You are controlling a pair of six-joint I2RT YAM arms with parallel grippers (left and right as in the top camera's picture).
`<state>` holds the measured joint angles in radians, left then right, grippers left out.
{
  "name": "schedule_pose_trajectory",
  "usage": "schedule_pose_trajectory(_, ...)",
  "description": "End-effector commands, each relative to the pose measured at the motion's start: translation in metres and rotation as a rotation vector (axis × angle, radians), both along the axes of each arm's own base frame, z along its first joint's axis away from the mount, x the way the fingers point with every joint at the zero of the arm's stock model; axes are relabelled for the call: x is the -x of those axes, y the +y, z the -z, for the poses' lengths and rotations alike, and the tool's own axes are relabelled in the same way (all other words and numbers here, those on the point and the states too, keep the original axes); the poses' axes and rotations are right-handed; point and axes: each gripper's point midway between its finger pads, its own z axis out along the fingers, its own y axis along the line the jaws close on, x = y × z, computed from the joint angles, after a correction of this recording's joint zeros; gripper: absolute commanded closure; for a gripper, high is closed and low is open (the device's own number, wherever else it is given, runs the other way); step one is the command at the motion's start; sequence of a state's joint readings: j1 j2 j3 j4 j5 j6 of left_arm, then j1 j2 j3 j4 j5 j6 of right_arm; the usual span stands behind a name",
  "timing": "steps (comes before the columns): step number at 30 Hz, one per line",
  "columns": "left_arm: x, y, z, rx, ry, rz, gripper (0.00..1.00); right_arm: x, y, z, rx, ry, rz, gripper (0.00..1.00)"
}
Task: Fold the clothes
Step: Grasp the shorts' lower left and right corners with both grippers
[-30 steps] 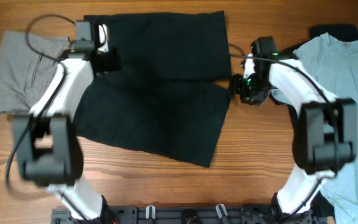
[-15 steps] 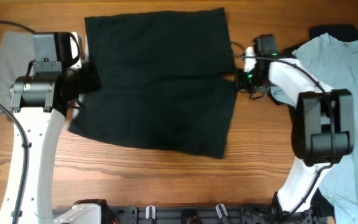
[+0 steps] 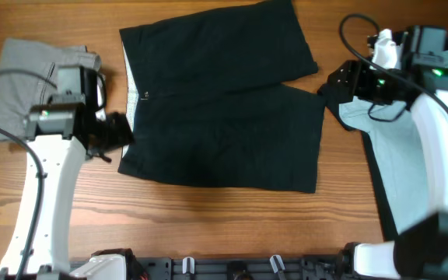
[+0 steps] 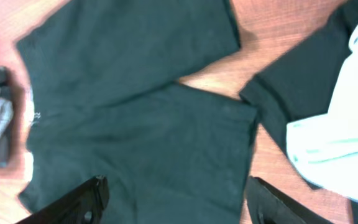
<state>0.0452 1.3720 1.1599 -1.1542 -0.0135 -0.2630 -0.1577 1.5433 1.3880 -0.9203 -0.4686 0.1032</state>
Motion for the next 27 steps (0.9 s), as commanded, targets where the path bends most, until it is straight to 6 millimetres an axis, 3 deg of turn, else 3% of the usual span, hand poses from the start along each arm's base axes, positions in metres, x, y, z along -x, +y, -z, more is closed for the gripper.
schedule_pose_trajectory(1,0.024,-0.009,0.062,0.084,0.077,-0.049,0.44,0.025,0.009,-0.01,-0.049,0.063,0.016,0.24)
schedule_pose_trajectory(3,0.035,-0.013,0.093,0.102,0.087,-0.047,0.54,0.041,0.012,0.003,-0.066,0.157,0.023,0.25)
schedule_pose_trajectory(5,0.043,-0.012,0.114,0.096,0.085,-0.047,0.53,0.054,0.014,0.023,-0.074,0.224,0.024,0.25)
schedule_pose_trajectory(11,0.023,0.003,0.119,0.021,-0.011,-0.064,0.45,0.078,0.017,0.075,-0.09,0.332,0.034,0.26)
schedule_pose_trajectory(16,0.019,0.017,0.13,0.032,-0.003,-0.219,0.43,0.094,0.019,0.103,-0.098,0.382,0.037,0.26)
schedule_pose_trajectory(22,0.036,0.015,0.16,0.056,0.135,-0.235,0.92,0.126,0.025,0.14,-0.114,0.483,0.046,0.27)
schedule_pose_trajectory(23,0.036,0.015,0.16,0.056,0.136,-0.235,0.96,0.132,0.025,0.146,-0.119,0.507,0.06,0.28)
schedule_pose_trajectory(27,0.036,0.015,0.155,0.056,0.143,-0.234,0.96,0.159,0.03,0.168,-0.142,0.608,0.119,0.41)
